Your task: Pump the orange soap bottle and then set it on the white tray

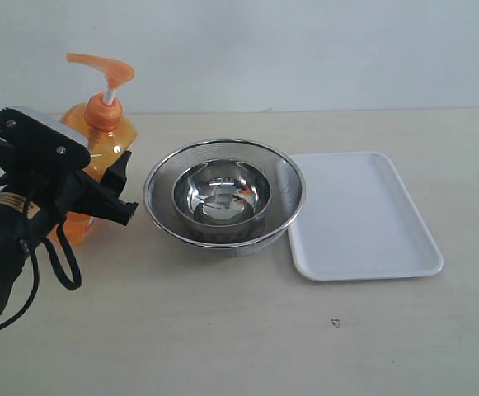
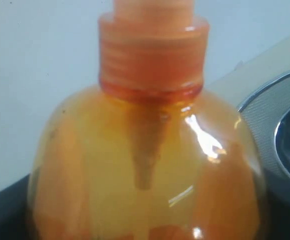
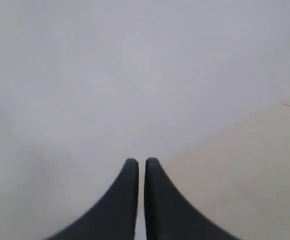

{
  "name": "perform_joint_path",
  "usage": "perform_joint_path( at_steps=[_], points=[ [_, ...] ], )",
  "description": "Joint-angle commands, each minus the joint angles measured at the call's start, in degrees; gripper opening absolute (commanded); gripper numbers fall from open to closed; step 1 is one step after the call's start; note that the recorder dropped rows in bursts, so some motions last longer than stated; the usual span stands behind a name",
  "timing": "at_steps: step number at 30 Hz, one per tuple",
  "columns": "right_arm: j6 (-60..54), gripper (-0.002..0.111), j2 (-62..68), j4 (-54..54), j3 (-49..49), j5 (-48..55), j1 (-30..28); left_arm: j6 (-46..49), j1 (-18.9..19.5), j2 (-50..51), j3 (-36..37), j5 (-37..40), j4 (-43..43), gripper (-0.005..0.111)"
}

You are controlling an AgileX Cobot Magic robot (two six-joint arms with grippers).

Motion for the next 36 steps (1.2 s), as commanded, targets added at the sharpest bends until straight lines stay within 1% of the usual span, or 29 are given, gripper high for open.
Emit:
perform_joint_path(
  at_steps=[1, 3, 6, 8, 10, 13, 15, 16, 17, 18, 19, 20, 21, 23, 24, 25, 26, 27, 29, 33, 36],
  points=[
    [12.14, 0.001, -0.26, 2.67, 0.00, -9.85, -0.09, -1.80, 0.18, 0.73, 0.38, 4.12, 0.25, 0.005],
    [19.39, 0.001, -0.26, -7.90, -4.62, -3.98, -0.09, -1.80, 0.18, 0.73, 0.38, 4.03, 1.22, 0.005],
    [26.94, 0.001, 1.41, -18.39, -9.88, -1.60, 0.01, -1.96, 0.18, 0.73, 0.38, 3.24, 1.52, 0.005],
    [32.15, 0.001, 4.04, -24.13, -13.01, -1.99, 1.09, -2.63, 0.18, 0.73, 0.38, 3.24, 1.76, 0.005],
    [37.92, 0.001, 7.61, -31.68, -15.73, -5.26, 3.90, -2.75, 0.18, 0.73, 0.38, 3.13, 1.76, 0.005],
    [45.54, 0.001, 15.52, -44.63, -18.45, -14.01, 9.22, -2.75, 0.18, 0.73, 0.38, 3.13, 1.76, 0.005],
    [49.02, 0.001, 22.36, -50.31, -21.15, -18.11, 12.94, -2.75, 0.18, 0.73, 0.38, 3.13, 1.76, 0.005],
    [50.45, 0.001, 29.91, -52.61, -23.92, -21.10, 15.96, -2.89, 0.18, 0.73, 0.38, 3.26, 1.76, 0.005],
    [50.71, 0.001, 34.14, -53.50, -25.54, -22.92, 17.52, -2.89, 0.18, 0.73, 0.38, 3.26, 1.76, 0.005],
    [51.12, 0.001, 41.87, -54.37, -28.78, -26.69, 20.56, -2.89, 0.18, 0.73, 0.38, 3.26, 1.76, 0.005],
    [51.49, 0.001, 45.35, -54.37, -30.09, -28.22, 21.68, -3.03, 0.18, 0.73, 0.38, 3.25, 1.76, 0.005],
    [51.68, 0.001, 51.50, -54.83, -33.55, -31.48, 24.14, -3.30, 0.18, 0.73, 0.38, 3.25, 1.76, 0.005],
    [51.78, 0.001, 53.61, -55.66, -35.33, -32.52, 25.19, -3.30, 0.18, 0.73, 0.38, 3.25, 1.76, 0.005],
    [51.53, 0.001, 61.20, -66.78, -42.37, -33.58, 27.08, -3.30, 0.18, 0.73, 0.38, 3.25, 1.76, 0.005],
    [52.88, 0.001, 62.72, -70.76, -44.02, -33.58, 27.31, -3.30, 0.18, 0.73, 0.38, 3.25, 1.76, 0.005],
    [55.03, 0.001, 65.31, -77.71, -46.70, -33.48, 27.30, -3.55, 0.18, 0.73, 0.38, 3.25, 1.76, 0.005],
    [56.18, 0.001, 66.32, -81.26, -48.01, -33.48, 27.30, -3.55, 0.18, 0.73, 0.38, 3.25, 1.76, 0.005],
    [56.56, 0.001, 67.58, -89.03, -49.96, -33.19, 27.30, -3.55, 0.18, 0.73, 0.38, 3.25, 1.76, 0.005],
    [56.19, 0.001, 68.97, -97.04, -52.11, -33.07, 27.30, -3.55, 0.18, 0.73, 0.38, 3.25, 1.76, 0.005],
    [55.75, 0.001, 72.00, -99.19, -54.55, -33.13, 27.30, -3.55, 0.18, 0.73, 0.38, 3.35, 1.93, 0.005],
    [56.33, 0.001, 75.00, -100.20, -57.09, -35.74, 27.89, -3.55, 0.18, 0.73, 0.38, 3.35, 1.93, 0.005]
  ],
)
